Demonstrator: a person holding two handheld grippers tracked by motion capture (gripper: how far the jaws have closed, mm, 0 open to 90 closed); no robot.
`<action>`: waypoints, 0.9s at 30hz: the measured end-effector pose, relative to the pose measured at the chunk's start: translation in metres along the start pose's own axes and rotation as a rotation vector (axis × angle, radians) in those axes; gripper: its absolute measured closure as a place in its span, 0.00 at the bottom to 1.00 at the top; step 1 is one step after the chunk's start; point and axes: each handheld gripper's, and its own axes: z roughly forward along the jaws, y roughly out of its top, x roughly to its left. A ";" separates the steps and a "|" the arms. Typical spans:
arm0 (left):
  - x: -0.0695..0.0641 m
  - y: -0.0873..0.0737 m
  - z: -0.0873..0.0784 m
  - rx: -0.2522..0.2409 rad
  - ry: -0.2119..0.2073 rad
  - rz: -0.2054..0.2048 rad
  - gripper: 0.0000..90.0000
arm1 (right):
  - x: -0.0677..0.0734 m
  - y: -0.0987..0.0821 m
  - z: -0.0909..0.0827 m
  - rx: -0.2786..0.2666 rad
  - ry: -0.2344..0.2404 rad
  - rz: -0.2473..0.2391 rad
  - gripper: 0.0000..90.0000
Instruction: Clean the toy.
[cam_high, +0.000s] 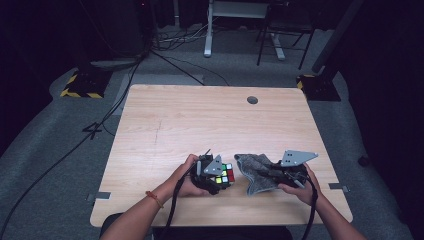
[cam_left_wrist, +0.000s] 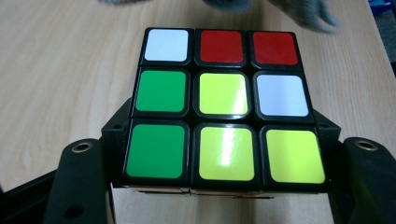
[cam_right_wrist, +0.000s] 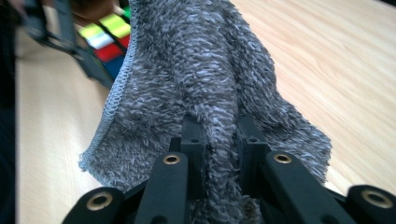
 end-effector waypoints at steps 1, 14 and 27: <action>0.000 0.002 0.000 -0.006 0.000 0.003 0.37 | 0.003 0.003 0.001 -0.011 0.014 -0.003 0.86; 0.001 0.018 -0.009 -0.065 0.036 0.034 0.37 | 0.011 0.027 0.021 -0.056 0.048 -0.002 0.85; -0.001 0.012 -0.012 -0.089 0.060 0.037 0.37 | 0.015 0.020 0.049 0.031 0.043 -0.033 0.85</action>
